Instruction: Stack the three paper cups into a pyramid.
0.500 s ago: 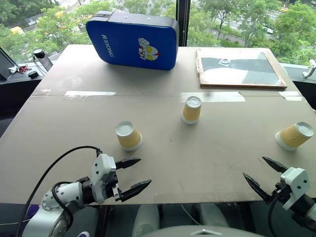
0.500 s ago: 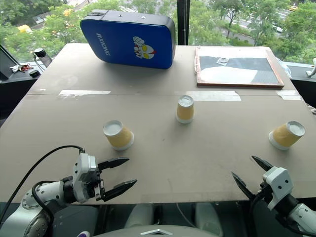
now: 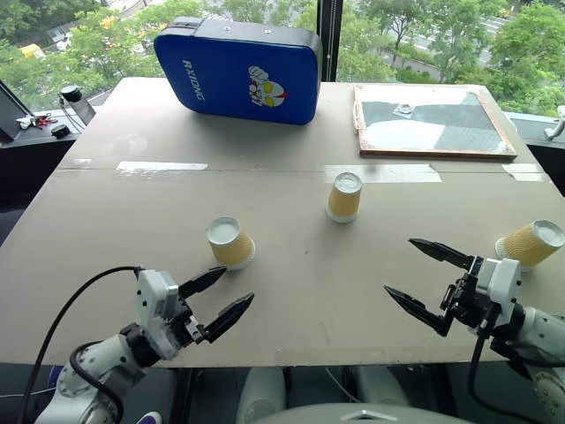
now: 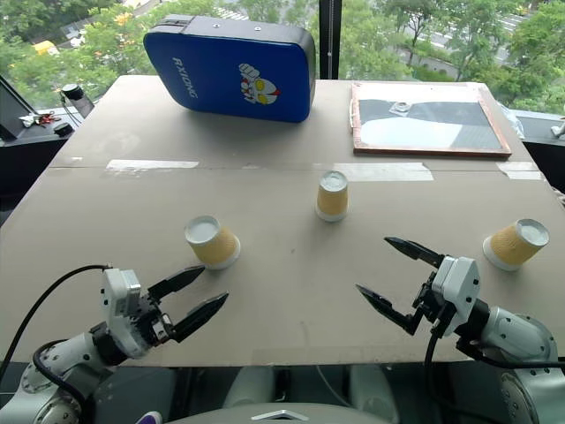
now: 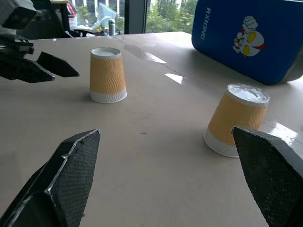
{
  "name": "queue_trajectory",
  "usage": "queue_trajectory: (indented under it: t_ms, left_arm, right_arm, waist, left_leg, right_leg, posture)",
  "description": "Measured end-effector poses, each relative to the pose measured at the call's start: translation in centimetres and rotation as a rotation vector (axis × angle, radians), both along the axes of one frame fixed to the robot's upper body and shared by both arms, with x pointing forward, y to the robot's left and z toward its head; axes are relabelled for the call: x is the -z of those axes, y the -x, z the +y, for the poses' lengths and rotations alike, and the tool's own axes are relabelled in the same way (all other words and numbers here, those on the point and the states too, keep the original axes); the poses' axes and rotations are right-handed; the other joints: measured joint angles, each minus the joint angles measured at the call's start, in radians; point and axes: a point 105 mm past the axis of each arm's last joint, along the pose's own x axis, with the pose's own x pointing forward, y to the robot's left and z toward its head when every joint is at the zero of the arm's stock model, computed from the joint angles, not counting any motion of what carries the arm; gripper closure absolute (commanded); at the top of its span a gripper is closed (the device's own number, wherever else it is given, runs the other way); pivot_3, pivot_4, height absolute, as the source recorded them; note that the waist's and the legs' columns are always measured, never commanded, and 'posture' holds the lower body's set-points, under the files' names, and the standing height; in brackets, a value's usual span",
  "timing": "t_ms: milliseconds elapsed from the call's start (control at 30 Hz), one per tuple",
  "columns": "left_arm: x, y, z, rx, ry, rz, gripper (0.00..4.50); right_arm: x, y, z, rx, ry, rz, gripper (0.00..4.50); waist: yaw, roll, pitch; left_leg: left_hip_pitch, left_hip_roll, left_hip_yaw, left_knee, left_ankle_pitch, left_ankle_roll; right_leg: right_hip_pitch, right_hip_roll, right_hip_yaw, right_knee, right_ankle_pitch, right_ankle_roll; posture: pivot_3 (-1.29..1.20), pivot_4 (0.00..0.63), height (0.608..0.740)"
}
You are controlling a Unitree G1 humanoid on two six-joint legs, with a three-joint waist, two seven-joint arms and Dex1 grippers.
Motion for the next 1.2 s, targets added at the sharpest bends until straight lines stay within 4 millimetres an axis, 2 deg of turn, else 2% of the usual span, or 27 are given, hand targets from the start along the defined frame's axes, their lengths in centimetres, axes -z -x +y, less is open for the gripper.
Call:
queue_trajectory:
  t_ms: [67,167,500,667,867,900,933,1033,1200]
  left_arm:
    - [-0.4,-0.9,1.0,-0.054,-0.007,-0.025,0.0]
    - [-1.2,-1.9,1.1,-0.061,-0.02,-0.066,0.0]
    - [-2.5,-5.6,1.6,0.011,-0.111,-0.127,0.0]
    - [-2.5,-6.9,1.6,0.03,-0.126,-0.143,0.0]
    - [-2.1,-7.6,0.7,0.088,-0.126,-0.139,0.0]
    - [-2.1,-7.6,0.4,0.104,-0.125,-0.14,0.53]
    - [-2.2,-7.6,0.3,0.114,-0.125,-0.142,0.75]
    - [-2.2,-7.7,-0.4,0.152,-0.123,-0.144,2.05]
    - [-2.9,-8.4,-1.4,0.197,-0.125,-0.171,2.06]
  right_arm:
    - [-0.4,0.6,0.4,-0.059,0.007,0.013,0.09]
    - [-0.3,1.1,0.6,-0.102,0.021,0.035,0.09]
    - [-0.1,1.0,0.4,-0.065,0.016,0.04,0.09]
    - [0.3,1.2,0.2,-0.036,0.016,0.045,0.09]
    - [0.7,1.3,0.0,0.004,0.018,0.046,0.09]
    - [0.8,1.3,0.0,0.007,0.016,0.045,0.0]
    - [0.8,1.4,0.0,0.009,0.015,0.047,0.0]
    - [0.9,1.5,0.0,0.017,0.016,0.049,0.0]
    - [0.9,1.5,-0.1,0.045,0.017,0.048,0.0]
  waist:
    - [0.003,-0.001,0.0]
    - [0.003,-0.002,-0.001]
    - [0.001,-0.003,-0.001]
    - [-0.001,-0.003,-0.001]
    - [-0.002,-0.003,-0.001]
    - [-0.002,-0.003,-0.001]
    - [-0.002,-0.003,-0.001]
    - [-0.002,-0.002,-0.001]
    - [-0.001,-0.003,-0.001]
  left_leg:
    - [0.0,0.0,0.0,0.0,0.0,0.0]
    - [0.0,0.0,0.0,0.002,0.0,0.0]
    - [0.0,0.0,0.001,0.002,0.0,0.0]
    - [0.0,0.0,0.001,0.002,0.0,0.0]
    - [0.0,0.0,0.001,0.002,0.0,0.0]
    - [0.0,0.0,0.001,0.002,0.0,0.0]
    - [0.0,0.0,0.001,0.002,0.0,0.0]
    - [0.0,0.0,0.001,0.002,0.0,0.0]
    - [0.0,0.0,0.001,0.002,0.0,0.0]
  right_leg:
    - [0.0,0.0,-0.001,0.0,-0.001,-0.003]
    - [0.001,0.0,0.0,0.0,-0.002,-0.003]
    - [0.0,0.001,-0.001,0.001,0.0,0.0]
    - [0.001,0.001,0.0,0.001,0.0,0.001]
    - [0.001,0.001,0.0,0.001,0.0,0.001]
    - [0.001,0.001,0.0,0.001,0.0,0.001]
    - [0.001,0.001,0.0,0.001,0.001,0.001]
    - [0.001,0.001,0.0,0.001,0.001,0.001]
    - [0.001,0.001,0.0,0.001,0.001,0.001]
  posture:
    - [0.0,0.15,0.74]
    - [0.0,0.15,0.74]
    - [0.0,0.15,0.74]
    - [0.0,0.15,0.74]
    - [0.0,0.15,0.74]
    - [0.0,0.15,0.74]
    - [0.0,0.15,0.74]
    - [0.0,0.15,0.74]
    - [0.0,0.15,0.74]
